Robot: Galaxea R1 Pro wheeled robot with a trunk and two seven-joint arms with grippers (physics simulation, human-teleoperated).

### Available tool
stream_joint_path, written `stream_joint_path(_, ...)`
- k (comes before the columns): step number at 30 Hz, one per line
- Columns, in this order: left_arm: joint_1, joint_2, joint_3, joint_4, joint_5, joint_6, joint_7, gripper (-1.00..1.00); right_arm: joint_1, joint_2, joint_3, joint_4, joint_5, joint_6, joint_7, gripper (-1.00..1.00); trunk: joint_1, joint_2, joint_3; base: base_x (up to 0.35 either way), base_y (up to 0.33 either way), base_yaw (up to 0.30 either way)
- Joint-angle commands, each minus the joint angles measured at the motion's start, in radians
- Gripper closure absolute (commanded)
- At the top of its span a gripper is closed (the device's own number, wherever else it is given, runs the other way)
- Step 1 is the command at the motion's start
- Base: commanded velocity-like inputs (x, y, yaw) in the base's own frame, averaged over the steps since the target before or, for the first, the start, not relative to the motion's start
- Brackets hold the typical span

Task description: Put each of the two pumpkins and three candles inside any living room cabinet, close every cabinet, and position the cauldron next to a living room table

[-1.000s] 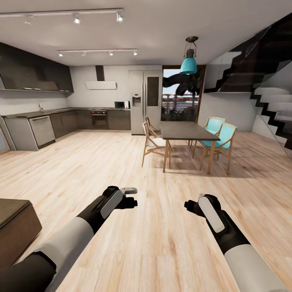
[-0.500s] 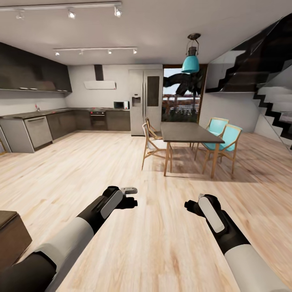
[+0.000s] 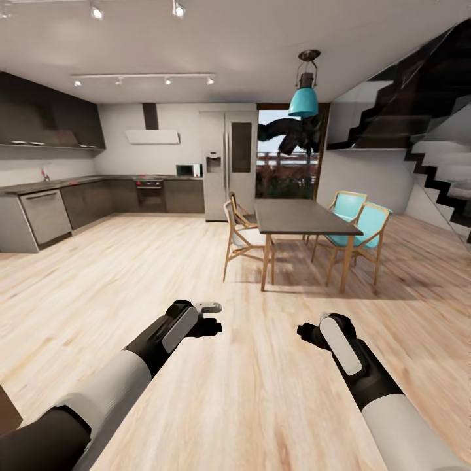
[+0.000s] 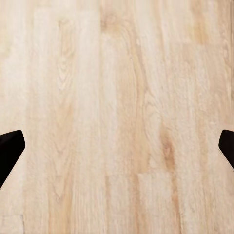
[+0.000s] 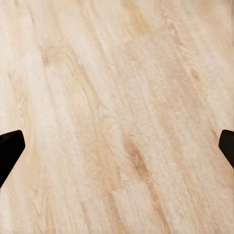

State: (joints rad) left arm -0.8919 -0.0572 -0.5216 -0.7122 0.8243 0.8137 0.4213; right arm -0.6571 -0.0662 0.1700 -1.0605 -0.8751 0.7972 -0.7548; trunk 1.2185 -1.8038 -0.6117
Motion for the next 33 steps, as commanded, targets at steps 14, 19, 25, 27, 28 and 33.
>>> stream_joint_path(14,-0.001,0.0,-0.003,-0.001,0.011,0.001,0.01,-1.0,-0.001,-0.001,0.003,-0.001,-0.012,0.0,-0.005,-1.0,0.001,-0.001,0.005,0.337,0.0,-0.262)
stream_joint_path(19,-0.001,0.0,-0.003,-0.001,0.011,0.001,0.01,-1.0,-0.001,-0.002,0.003,-0.001,-0.012,0.001,0.018,-1.0,0.001,-0.001,0.007,0.337,0.0,-0.279)
stream_joint_path(25,-0.001,0.001,-0.003,-0.001,0.011,0.001,0.01,-1.0,-0.001,-0.003,0.003,-0.001,-0.012,0.002,0.037,-1.0,0.001,-0.001,0.009,0.304,0.0,-0.28)
stream_joint_path(27,-0.001,0.001,-0.003,-0.001,0.012,0.002,0.01,-1.0,-0.001,-0.003,0.003,-0.001,-0.012,0.002,0.039,-1.0,0.001,-0.001,0.01,0.174,0.0,-0.281)
stream_joint_path(28,-0.001,0.001,-0.003,-0.001,0.012,0.001,0.009,-1.0,-0.001,-0.003,0.003,-0.001,-0.012,0.002,0.04,-1.0,0.001,-0.001,0.011,0.126,0.0,-0.281)
stream_joint_path(33,-0.001,0.001,-0.003,-0.002,0.012,0.001,0.009,-1.0,-0.001,-0.003,0.003,-0.001,-0.012,0.002,0.041,-1.0,0.001,-0.001,0.013,0.068,0.0,-0.281)
